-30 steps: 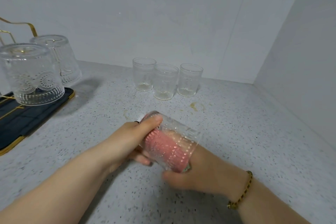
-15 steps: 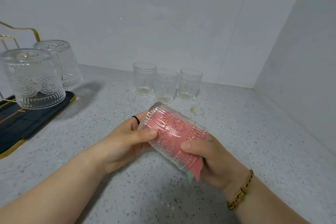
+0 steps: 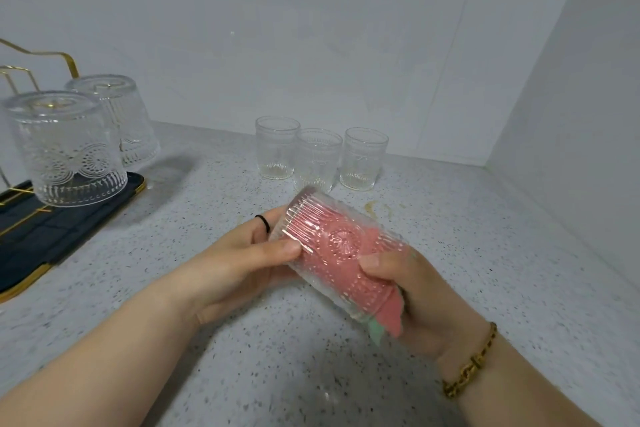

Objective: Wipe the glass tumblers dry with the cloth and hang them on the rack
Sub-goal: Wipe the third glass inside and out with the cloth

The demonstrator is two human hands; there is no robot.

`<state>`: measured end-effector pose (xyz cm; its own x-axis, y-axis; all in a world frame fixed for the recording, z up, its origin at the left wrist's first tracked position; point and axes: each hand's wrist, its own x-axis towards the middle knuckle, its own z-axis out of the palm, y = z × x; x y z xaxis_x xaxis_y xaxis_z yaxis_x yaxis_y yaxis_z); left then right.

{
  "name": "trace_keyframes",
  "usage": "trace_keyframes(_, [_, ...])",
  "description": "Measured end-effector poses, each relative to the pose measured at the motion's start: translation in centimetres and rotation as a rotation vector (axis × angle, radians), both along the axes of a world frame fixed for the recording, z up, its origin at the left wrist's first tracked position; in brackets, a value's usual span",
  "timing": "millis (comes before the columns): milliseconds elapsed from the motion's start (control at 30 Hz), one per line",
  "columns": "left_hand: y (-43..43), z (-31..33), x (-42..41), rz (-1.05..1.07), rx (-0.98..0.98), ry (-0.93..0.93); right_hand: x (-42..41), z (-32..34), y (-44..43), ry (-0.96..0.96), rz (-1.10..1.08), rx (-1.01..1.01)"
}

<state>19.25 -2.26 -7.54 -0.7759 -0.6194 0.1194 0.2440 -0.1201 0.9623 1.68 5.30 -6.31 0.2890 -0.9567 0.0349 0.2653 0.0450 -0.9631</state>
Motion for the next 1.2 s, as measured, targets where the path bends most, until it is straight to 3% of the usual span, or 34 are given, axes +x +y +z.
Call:
trace_keyframes(67, [0.2,-0.1,-0.3,0.047,-0.003,0.008,0.1,0.1,0.1,-0.059,0.038,0.005])
trace_keyframes(100, [0.3,-0.2,-0.4,0.088,0.014,-0.008,0.3,0.2,0.1,0.050,0.039,-0.036])
trace_keyframes(167, [0.5,-0.4,-0.7,0.189,0.058,-0.079,1.3,0.4,0.5,0.458,-0.029,-0.234])
trace_keyframes(267, [0.5,-0.7,-0.9,0.272,0.074,-0.236,2.3,-0.3,0.8,0.628,-0.053,-0.352])
trace_keyframes(400, [0.0,-0.5,-0.2,0.120,0.074,-0.061,1.8,0.3,0.7,0.501,-0.106,-0.231])
trace_keyframes(500, [0.2,-0.1,0.0,-0.034,0.060,0.062,0.6,0.8,0.3,-0.020,-0.076,-0.038])
trace_keyframes(567, [0.1,-0.4,-0.3,-0.016,0.106,0.090,0.3,0.5,0.1,-0.182,-0.001,-0.032])
trace_keyframes(767, [0.4,-0.6,-0.7,0.053,0.060,0.013,0.8,-0.1,0.0,-0.055,0.066,-0.037])
trace_keyframes(867, [0.9,-0.3,-0.9,0.180,0.039,-0.065,1.5,0.0,0.7,0.438,-0.032,-0.227])
trace_keyframes(933, [0.9,-0.5,-1.0,0.248,0.028,-0.174,2.0,-0.3,1.0,0.601,-0.040,-0.283])
trace_keyframes(1033, [0.6,-0.5,-0.5,0.213,0.001,-0.255,2.4,0.2,1.2,0.560,-0.027,-0.253])
trace_keyframes(1200, [0.3,0.3,0.3,-0.003,-0.015,-0.007,0.1,0.0,0.3,0.128,-0.005,-0.012])
